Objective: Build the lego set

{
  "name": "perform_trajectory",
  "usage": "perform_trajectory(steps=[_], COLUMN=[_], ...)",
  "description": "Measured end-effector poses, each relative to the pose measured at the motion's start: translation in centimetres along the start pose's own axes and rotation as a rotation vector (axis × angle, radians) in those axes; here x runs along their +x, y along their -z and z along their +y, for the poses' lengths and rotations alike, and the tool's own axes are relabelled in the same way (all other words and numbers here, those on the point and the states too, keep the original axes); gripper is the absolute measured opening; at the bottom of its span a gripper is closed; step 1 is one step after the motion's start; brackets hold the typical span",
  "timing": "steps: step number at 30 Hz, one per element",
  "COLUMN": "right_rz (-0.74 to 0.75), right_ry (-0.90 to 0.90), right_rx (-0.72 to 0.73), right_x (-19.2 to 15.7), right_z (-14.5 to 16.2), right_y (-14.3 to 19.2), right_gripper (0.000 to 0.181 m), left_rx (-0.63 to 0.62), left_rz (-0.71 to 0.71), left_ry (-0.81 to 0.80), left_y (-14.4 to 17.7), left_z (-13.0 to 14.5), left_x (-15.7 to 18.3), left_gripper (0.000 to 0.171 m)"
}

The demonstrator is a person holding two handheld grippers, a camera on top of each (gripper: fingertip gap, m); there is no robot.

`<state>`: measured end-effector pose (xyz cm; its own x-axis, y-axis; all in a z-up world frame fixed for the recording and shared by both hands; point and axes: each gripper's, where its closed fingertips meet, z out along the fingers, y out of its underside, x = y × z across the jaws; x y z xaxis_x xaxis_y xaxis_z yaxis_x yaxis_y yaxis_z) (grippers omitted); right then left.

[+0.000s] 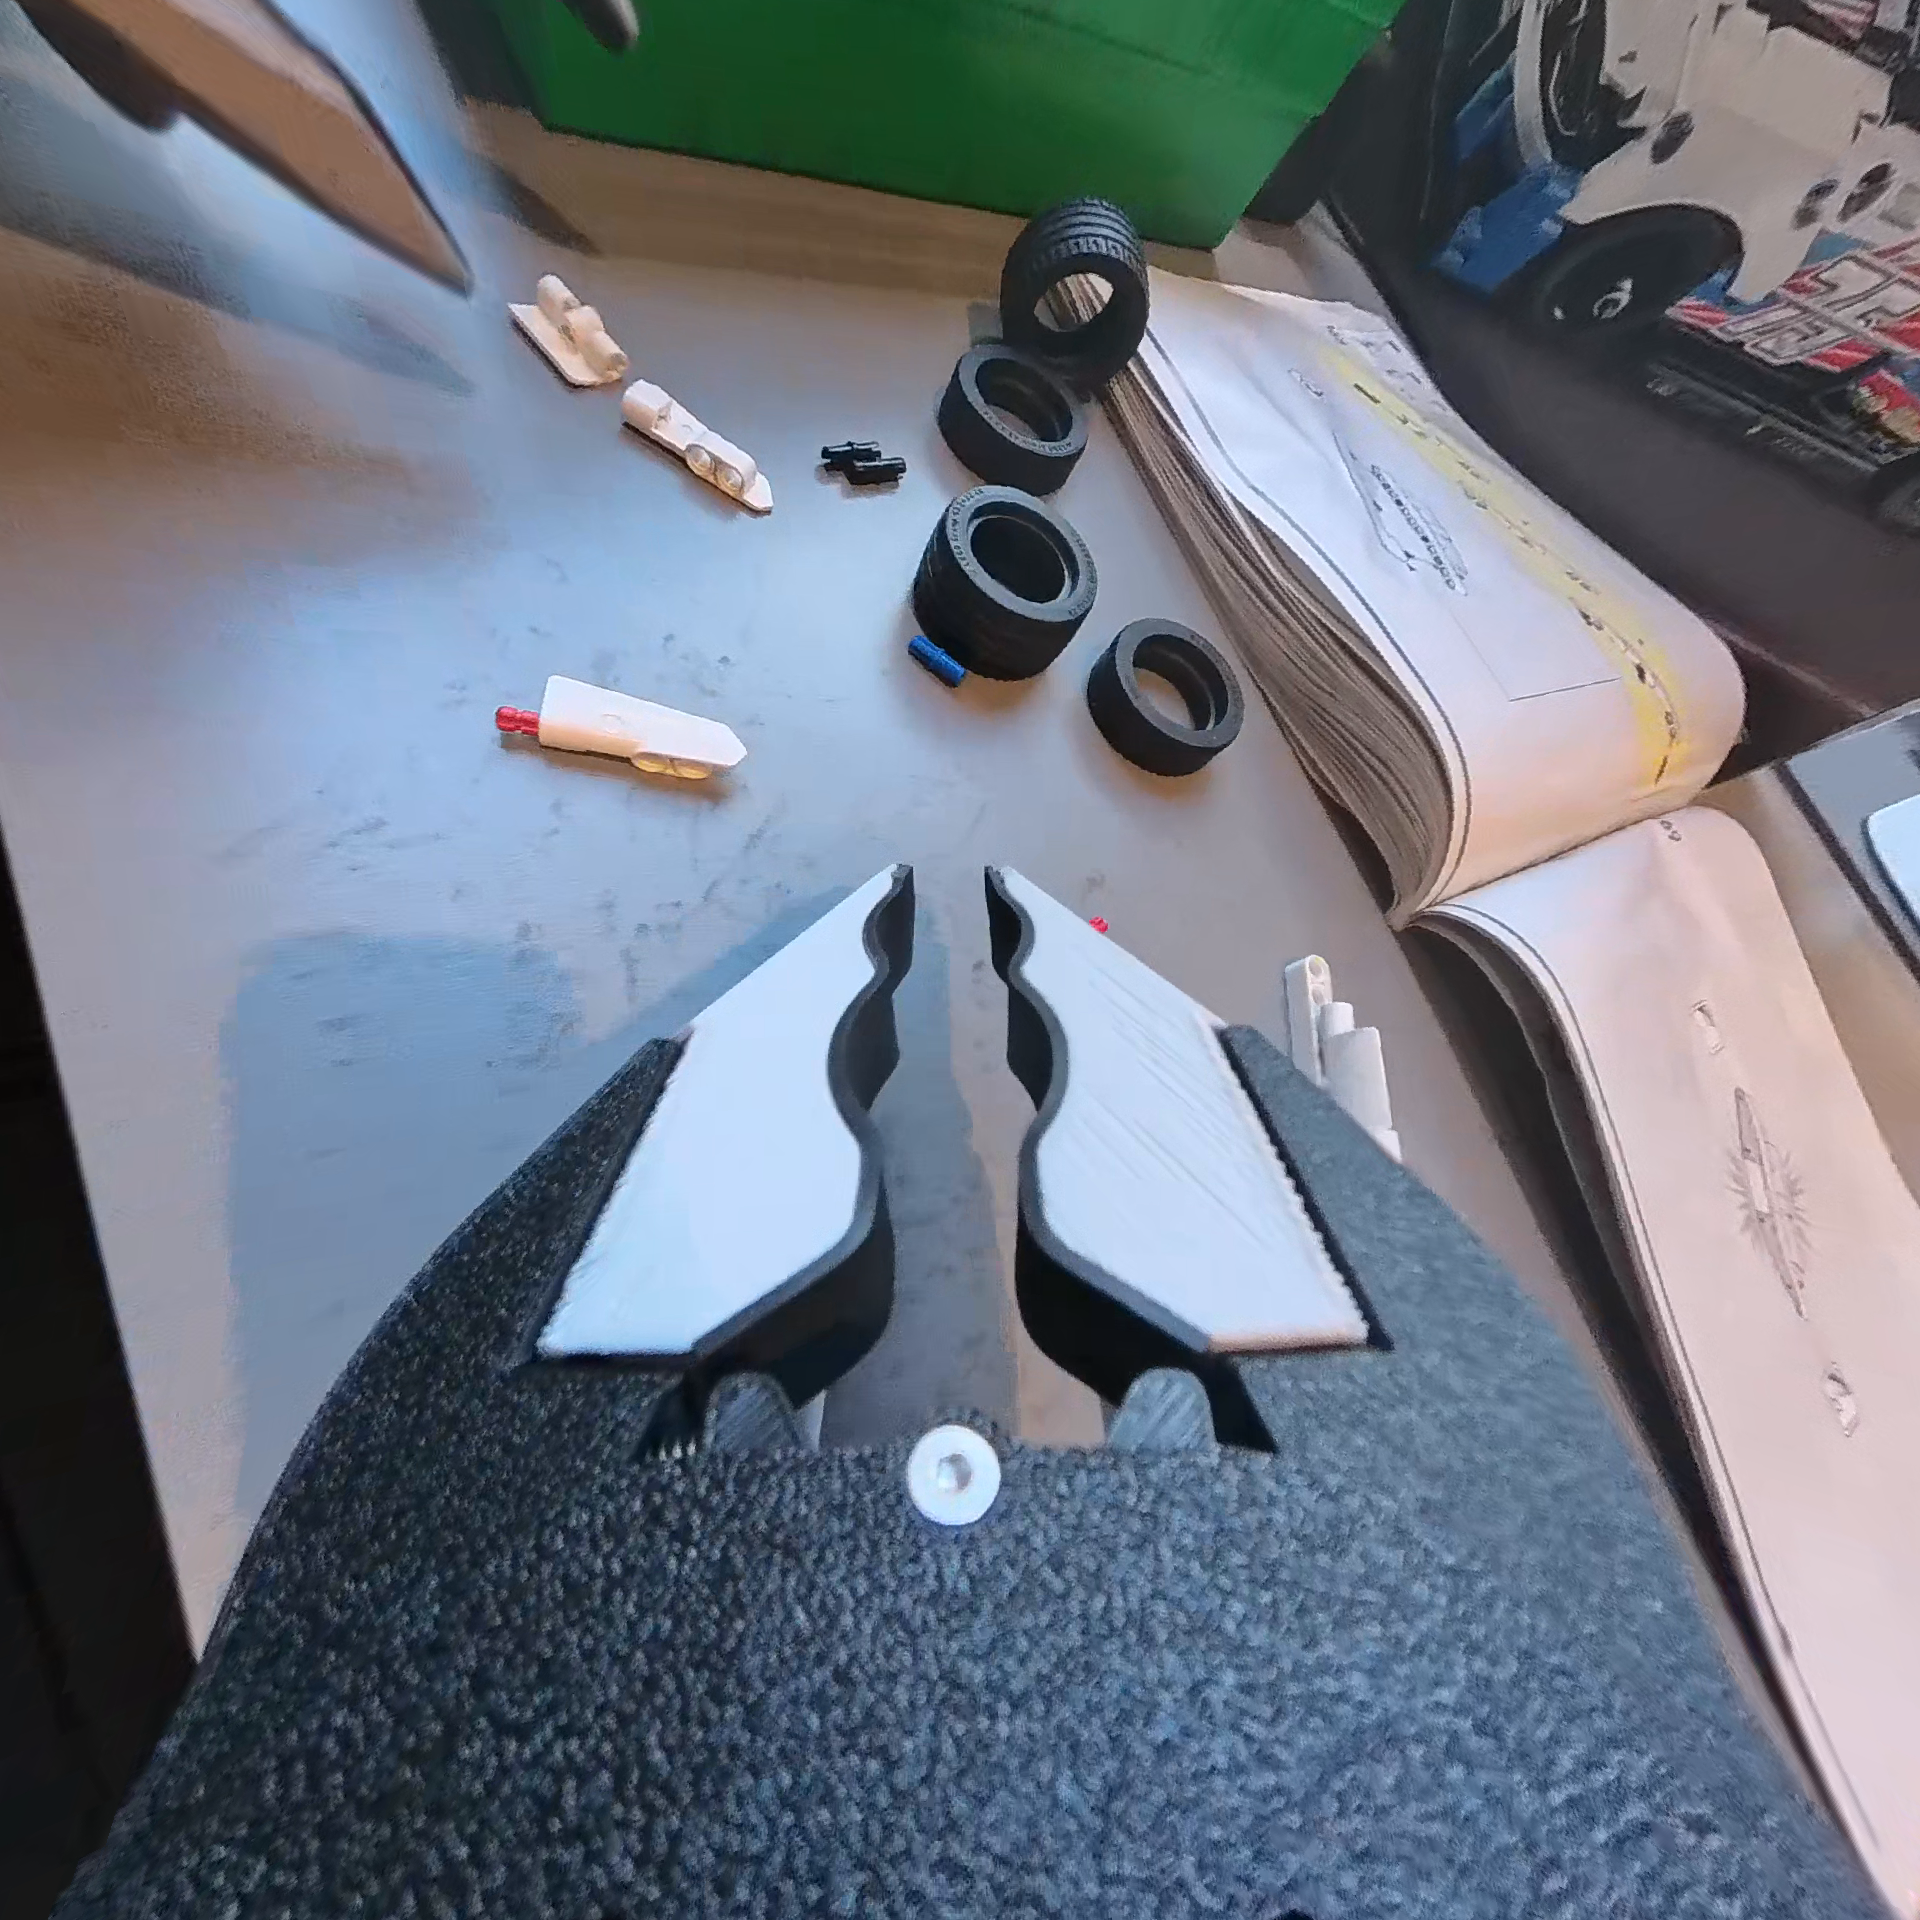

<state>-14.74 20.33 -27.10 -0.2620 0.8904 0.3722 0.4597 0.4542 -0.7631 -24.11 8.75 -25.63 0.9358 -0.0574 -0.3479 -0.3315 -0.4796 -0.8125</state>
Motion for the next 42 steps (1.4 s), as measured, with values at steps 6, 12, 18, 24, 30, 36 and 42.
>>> perform_trajectory(steps=[6,12,18,24,30,36,42], right_rz=[-0.057,-0.102,-0.114,-0.126,-0.125,-0.122,-0.115], right_ry=[-0.095,-0.114,-0.114,-0.123,-0.117,-0.115,-0.08], right_rx=[0.002,-0.01,-0.01,-0.017,-0.027,-0.026,0.002], right_x=[0.5,0.2,0.1,0.1,0.1,0.1,-0.2], right_z=[0.2,0.4,0.3,0.4,0.5,0.5,0.0], right_y=[-0.1,-0.4,-0.5,-0.6,-0.9,-0.9,-0.6], right_gripper=[0.014,0.014,0.013,0.013,0.013,0.013,0.013], left_rx=[-0.205,-0.225,-0.219,-0.218,-0.217,-0.216,-0.076], left_rz=[0.111,0.185,0.221,0.239,0.253,0.232,0.449], left_ry=[0.054,0.163,0.164,0.173,0.19,0.155,0.463], left_y=[-1.0,-1.4,-1.3,-1.3,-1.3,-1.2,-0.3], left_z=[2.9,3.3,3.4,3.4,3.4,3.4,0.2], left_x=[1.3,0.6,0.8,0.8,0.8,0.9,2.7], left_gripper=[0.039,0.04,0.028,0.013,0.014,0.013,0.013])
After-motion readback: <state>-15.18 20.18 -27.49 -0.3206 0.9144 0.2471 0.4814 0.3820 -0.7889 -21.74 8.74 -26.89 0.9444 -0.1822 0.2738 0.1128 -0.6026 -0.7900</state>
